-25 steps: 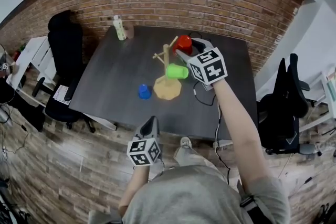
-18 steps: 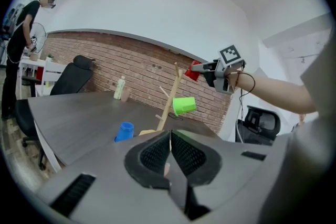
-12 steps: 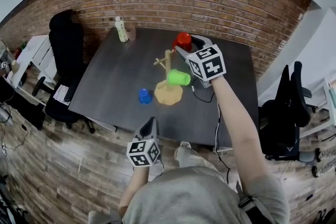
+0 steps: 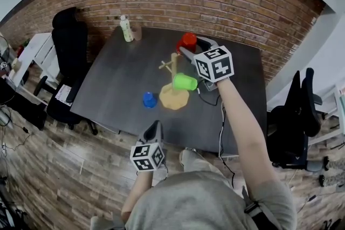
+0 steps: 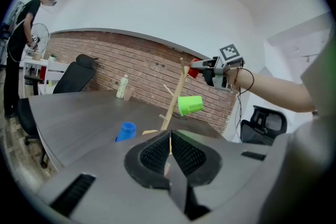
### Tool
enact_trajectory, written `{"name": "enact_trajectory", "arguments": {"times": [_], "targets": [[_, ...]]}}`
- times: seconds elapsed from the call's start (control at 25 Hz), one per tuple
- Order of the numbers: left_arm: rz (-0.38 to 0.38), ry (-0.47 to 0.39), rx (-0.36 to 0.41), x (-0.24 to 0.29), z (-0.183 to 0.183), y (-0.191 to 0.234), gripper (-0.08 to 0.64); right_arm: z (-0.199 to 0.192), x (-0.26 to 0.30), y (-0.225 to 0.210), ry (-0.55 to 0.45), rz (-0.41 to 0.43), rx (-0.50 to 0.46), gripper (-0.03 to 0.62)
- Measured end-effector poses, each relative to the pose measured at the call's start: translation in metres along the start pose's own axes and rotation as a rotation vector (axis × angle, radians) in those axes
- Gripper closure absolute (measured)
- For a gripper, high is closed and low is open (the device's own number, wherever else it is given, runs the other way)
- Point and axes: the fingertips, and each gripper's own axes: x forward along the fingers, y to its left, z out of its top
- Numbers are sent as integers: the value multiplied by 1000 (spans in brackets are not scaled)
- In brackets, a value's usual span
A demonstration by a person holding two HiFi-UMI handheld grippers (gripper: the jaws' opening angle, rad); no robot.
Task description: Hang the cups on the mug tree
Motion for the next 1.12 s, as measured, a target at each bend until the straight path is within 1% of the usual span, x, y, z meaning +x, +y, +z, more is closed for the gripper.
{"name": "enact_trajectory", "arguments": {"times": [0.32, 0.6, 0.88, 1.04, 1.12], "targets": [[-3, 6, 7, 4, -2, -4, 549, -4, 2, 3, -15, 63, 88, 339], [-3, 5, 12, 7, 1, -3, 549, -9, 6, 6, -35, 131, 213, 338], [-1, 5, 10, 9, 0, -3, 549, -15, 7, 3, -54, 162, 316, 339], [-2, 7, 11, 9, -1, -1, 549, -20, 8, 0, -58, 180, 407, 339], [-2, 6, 11, 9, 0, -1, 549, -22, 9, 0, -69, 203, 462, 339]]}}
